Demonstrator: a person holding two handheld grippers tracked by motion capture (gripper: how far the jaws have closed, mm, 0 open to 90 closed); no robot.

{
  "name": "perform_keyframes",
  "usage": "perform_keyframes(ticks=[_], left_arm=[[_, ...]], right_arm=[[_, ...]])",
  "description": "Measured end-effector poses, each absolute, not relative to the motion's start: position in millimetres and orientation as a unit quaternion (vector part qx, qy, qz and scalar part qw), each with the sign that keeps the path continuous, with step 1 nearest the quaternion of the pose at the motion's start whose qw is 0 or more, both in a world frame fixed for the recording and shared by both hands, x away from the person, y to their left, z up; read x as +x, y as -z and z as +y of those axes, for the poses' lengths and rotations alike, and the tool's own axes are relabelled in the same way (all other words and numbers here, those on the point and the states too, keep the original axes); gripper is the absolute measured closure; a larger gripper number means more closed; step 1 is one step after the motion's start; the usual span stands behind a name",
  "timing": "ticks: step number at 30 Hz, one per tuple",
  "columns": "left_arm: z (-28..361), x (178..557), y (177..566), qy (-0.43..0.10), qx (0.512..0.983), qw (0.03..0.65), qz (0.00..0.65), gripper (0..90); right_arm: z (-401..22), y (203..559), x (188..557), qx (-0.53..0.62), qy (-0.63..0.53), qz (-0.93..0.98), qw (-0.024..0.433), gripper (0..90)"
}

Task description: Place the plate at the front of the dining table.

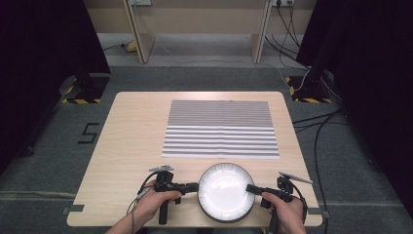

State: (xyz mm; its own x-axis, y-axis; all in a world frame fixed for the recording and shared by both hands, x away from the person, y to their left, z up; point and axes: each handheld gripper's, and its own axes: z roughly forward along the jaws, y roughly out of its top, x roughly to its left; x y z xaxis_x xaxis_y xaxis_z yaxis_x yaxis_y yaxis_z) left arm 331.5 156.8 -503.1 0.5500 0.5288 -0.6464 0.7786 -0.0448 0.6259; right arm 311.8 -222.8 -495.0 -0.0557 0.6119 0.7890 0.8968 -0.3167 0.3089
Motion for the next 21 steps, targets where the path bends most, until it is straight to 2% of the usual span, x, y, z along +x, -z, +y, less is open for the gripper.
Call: perform_keyframes(ticks=[5,10,21], left_arm=[[157.9,329.7,493.9,0.082,0.720,0.542,0.426,71.5],[168.9,326.3,482.1,0.054,0.715,0.561,0.414,64.9],[196.5,317.5,474.8,0.019,0.699,0.586,0.409,60.4]], right_arm=[[-223.2,495.8,314.3,-0.669,0.456,-0.565,0.162,80.1],[-223.3,495.1,314.9,-0.673,0.458,-0.557,0.165,79.8],[-226.9,486.1,316.9,-0.671,0.475,-0.544,0.167,79.3]])
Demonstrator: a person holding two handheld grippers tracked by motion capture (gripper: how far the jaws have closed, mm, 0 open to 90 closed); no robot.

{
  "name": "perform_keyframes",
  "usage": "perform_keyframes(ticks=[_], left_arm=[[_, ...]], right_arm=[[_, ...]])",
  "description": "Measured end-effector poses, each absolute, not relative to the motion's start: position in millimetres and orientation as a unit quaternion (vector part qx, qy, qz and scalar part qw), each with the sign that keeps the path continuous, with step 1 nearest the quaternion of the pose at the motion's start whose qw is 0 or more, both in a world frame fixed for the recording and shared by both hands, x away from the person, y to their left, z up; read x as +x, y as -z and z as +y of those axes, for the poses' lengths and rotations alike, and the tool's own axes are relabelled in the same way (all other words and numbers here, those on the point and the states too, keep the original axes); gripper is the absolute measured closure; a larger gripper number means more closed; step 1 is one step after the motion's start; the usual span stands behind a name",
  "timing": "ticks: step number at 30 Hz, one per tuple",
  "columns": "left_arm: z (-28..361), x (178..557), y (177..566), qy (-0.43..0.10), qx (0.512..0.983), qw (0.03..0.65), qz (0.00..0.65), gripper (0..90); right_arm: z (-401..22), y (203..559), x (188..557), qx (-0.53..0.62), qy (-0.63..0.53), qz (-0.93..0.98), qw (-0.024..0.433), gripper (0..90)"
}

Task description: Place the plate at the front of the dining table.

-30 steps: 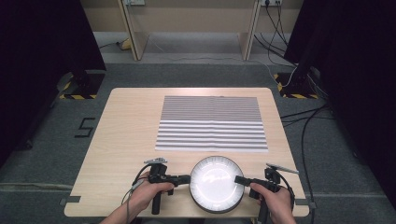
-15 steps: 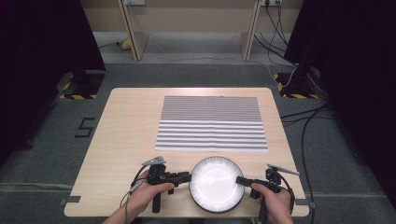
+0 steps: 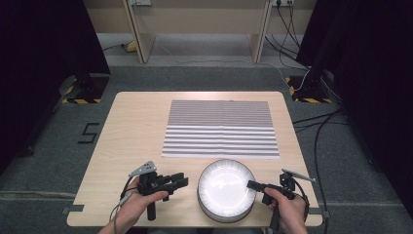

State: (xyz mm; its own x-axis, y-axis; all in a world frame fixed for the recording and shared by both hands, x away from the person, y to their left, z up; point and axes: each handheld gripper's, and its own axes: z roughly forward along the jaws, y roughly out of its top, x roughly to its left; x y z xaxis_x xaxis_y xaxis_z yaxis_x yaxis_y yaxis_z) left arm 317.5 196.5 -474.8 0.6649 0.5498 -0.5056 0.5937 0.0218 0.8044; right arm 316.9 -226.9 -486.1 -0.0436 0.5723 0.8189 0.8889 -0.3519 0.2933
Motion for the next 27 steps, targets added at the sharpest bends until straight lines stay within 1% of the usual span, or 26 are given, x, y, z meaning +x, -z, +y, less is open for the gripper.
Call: perform_keyframes(ticks=[12,27], left_arm=[[221.0,315.2,478.9,-0.001,0.690,0.585,0.427,53.3],[238.6,311.8,489.0,-0.012,0.683,0.581,0.443,53.1]], right_arm=[[-233.3,477.8,321.1,-0.673,0.487,-0.533,0.158,78.8],[-237.5,469.1,328.8,-0.676,0.493,-0.527,0.150,78.5]])
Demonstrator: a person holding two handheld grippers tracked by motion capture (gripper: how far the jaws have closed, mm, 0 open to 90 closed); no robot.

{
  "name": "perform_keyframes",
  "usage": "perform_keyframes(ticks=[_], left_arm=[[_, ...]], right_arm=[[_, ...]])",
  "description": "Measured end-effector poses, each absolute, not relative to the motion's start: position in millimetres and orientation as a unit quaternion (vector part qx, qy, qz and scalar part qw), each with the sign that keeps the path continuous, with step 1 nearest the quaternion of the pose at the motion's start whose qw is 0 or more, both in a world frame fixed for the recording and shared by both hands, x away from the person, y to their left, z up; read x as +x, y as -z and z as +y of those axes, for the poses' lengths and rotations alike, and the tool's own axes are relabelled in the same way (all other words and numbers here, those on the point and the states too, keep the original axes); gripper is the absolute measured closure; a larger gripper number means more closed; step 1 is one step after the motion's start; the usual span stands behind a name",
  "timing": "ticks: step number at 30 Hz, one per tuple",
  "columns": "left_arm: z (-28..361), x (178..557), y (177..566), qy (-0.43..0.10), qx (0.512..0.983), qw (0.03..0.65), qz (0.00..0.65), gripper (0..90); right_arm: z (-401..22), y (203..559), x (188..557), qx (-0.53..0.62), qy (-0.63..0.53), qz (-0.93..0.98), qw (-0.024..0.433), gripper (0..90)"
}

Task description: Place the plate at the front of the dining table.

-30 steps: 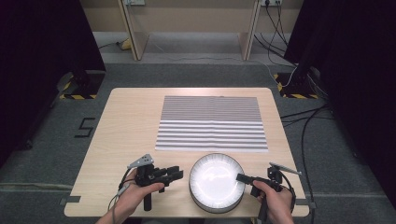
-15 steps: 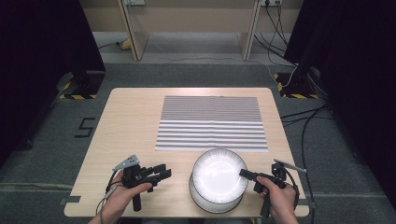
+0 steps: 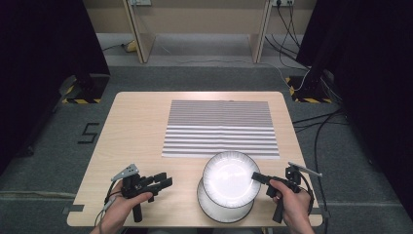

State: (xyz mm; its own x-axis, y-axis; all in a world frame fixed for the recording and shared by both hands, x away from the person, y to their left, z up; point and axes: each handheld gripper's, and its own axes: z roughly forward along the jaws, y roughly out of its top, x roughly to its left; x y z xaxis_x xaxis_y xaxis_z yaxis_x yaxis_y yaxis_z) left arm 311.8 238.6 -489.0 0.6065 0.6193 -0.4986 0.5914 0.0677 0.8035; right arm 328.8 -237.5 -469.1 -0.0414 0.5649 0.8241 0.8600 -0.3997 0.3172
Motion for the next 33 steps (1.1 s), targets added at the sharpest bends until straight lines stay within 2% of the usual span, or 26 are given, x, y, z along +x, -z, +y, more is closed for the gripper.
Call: perform_keyframes(ticks=[33], left_arm=[[261.7,306.2,505.9,-0.014,0.662,0.582,0.472,53.5]], right_arm=[[-239.4,449.0,352.1,-0.676,0.503,-0.521,0.139,78.3]])
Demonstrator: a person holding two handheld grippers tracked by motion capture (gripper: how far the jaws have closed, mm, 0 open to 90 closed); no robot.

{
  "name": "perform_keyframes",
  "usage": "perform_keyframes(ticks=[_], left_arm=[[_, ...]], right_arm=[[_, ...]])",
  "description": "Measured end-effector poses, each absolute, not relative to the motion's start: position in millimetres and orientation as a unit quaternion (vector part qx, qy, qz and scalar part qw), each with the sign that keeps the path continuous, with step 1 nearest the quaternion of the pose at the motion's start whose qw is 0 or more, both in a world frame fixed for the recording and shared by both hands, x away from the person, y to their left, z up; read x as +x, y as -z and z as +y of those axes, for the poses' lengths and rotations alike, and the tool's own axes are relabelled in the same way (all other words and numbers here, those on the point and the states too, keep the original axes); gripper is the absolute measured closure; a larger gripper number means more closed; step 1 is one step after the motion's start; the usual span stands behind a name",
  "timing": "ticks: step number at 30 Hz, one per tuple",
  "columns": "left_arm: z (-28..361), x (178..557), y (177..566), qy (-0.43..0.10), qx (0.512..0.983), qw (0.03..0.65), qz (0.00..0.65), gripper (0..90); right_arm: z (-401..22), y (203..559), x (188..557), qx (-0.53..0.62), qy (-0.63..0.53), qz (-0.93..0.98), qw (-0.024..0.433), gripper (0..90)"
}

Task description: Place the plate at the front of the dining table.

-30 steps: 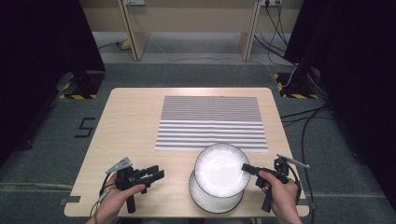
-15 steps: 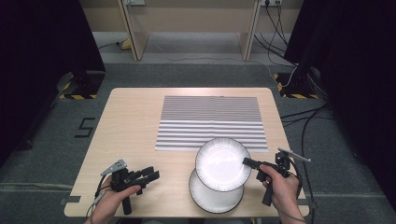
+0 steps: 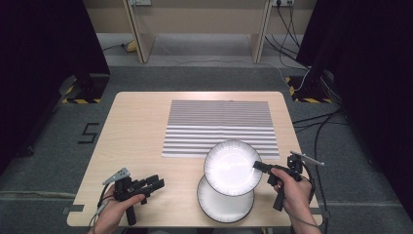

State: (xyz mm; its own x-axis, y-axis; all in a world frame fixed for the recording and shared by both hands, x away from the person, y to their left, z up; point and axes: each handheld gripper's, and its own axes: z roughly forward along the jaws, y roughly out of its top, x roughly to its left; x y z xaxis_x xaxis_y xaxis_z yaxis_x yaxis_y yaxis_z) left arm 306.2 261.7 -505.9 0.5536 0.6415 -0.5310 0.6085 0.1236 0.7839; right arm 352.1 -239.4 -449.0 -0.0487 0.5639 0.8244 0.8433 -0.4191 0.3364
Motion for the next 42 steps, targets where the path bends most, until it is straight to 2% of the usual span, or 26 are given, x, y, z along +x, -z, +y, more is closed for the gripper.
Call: perform_keyframes(ticks=[26,42], left_arm=[[265.0,303.1,513.6,-0.018,0.656,0.581,0.482,53.0],[266.1,303.3,515.5,-0.032,0.657,0.574,0.488,48.2]], right_arm=[[-242.5,434.5,372.6,-0.678,0.508,-0.516,0.124,78.2],[-240.8,424.7,388.0,-0.678,0.514,-0.512,0.117,78.1]])
